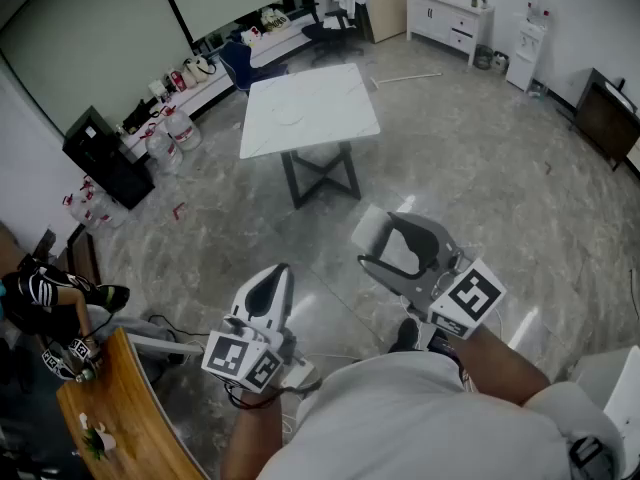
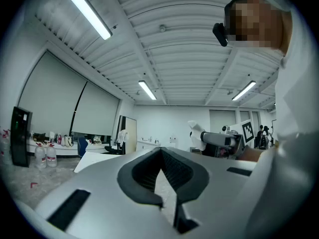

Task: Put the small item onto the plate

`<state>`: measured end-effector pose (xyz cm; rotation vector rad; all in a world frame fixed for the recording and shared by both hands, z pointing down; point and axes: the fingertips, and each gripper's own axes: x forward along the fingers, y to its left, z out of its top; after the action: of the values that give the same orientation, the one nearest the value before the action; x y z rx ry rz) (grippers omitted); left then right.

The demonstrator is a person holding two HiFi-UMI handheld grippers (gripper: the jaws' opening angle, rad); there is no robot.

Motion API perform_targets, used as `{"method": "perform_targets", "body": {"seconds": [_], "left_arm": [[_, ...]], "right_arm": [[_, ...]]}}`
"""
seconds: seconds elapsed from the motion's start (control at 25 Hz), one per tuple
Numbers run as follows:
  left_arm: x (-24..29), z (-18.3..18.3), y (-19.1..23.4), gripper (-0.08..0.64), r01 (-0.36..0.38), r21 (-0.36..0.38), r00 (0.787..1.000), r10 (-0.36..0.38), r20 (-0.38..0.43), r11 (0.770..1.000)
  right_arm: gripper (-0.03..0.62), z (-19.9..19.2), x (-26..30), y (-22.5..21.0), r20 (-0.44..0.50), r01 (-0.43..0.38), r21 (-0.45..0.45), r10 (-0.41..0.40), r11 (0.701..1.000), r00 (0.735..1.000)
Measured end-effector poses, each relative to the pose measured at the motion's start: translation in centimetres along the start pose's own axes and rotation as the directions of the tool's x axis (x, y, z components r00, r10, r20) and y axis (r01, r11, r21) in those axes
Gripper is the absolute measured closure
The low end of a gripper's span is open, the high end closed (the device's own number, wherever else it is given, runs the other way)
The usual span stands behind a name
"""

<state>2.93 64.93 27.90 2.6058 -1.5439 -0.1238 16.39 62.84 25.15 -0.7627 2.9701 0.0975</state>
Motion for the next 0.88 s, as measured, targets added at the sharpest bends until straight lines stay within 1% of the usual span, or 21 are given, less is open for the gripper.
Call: {"method": "perform_targets", "body": {"seconds": [0.36,0.56,0.76,0.88], "left_arm": [[-0.7,0.3,0.6,0.552,-0.029,-0.007,0.999,0.029,0.023,1.000],[-1.4,-0.8,2.7,0.552,-0.035,-0.032,0.999,0.036,0.023,0.999],[-0.4,-2.0,3.3,0.552,-0.039,-0.038,0.999,0.039,0.003,0.999],[1.1,-2.1,4.4,0.552,-0.045,-0.041,0.999,0.044,-0.005,0.998]], "right_arm": [[0.304,0.1,0.2,0.4,-0.017,-0.012,-0.017,0.012,1.000,1.000],[0.304,-0.4,1.7,0.7,-0.016,-0.009,-0.026,0.008,1.000,1.000],[0.304,-1.4,2.1,-0.6,-0.022,0.002,-0.019,-0.002,1.000,1.000],[0.304,-1.8,3.1,-2.2,-0.023,-0.004,-0.011,0.004,1.000,1.000]]}}
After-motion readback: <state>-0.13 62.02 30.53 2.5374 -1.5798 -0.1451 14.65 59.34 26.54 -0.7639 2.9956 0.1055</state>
